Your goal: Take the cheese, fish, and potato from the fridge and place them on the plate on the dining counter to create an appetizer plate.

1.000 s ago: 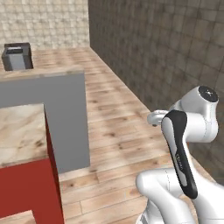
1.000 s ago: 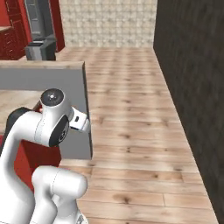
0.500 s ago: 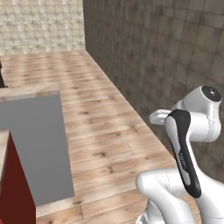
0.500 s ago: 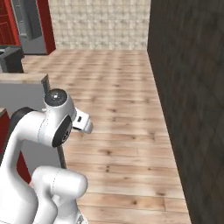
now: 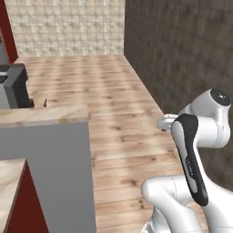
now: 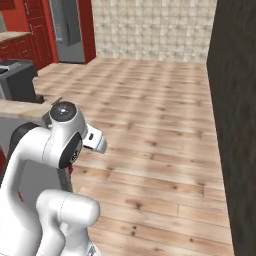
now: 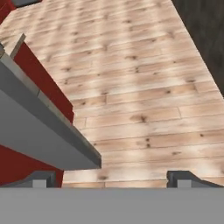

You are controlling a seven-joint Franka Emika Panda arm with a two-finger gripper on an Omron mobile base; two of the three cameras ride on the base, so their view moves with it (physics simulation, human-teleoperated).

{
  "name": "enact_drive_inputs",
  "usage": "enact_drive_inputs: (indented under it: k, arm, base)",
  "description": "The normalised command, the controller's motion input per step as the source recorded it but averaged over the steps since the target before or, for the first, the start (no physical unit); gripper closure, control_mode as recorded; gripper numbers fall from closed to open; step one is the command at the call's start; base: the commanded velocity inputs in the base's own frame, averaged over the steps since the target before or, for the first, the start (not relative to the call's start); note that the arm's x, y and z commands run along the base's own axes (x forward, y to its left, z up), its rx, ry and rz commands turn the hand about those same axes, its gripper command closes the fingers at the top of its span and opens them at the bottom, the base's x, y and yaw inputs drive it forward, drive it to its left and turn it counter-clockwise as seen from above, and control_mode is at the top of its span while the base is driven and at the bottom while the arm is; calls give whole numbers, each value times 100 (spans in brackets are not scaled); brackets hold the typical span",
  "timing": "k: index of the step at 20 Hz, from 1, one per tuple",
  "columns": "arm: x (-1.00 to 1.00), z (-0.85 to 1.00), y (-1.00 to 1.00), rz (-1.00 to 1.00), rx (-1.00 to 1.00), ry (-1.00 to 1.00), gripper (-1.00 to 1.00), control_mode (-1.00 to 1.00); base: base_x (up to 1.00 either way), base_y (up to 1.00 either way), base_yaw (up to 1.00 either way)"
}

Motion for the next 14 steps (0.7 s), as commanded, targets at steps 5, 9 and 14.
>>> enact_drive_inputs:
  k: [5, 9, 14]
  arm:
    - [0, 0, 0, 0, 0, 0, -100, 100]
    - [0, 0, 0, 0, 0, 0, -100, 100]
    - [0, 0, 0, 0, 0, 0, -100, 100]
  base:
    - [100, -45, 31]
    - [100, -58, 23]
    - [100, -72, 20]
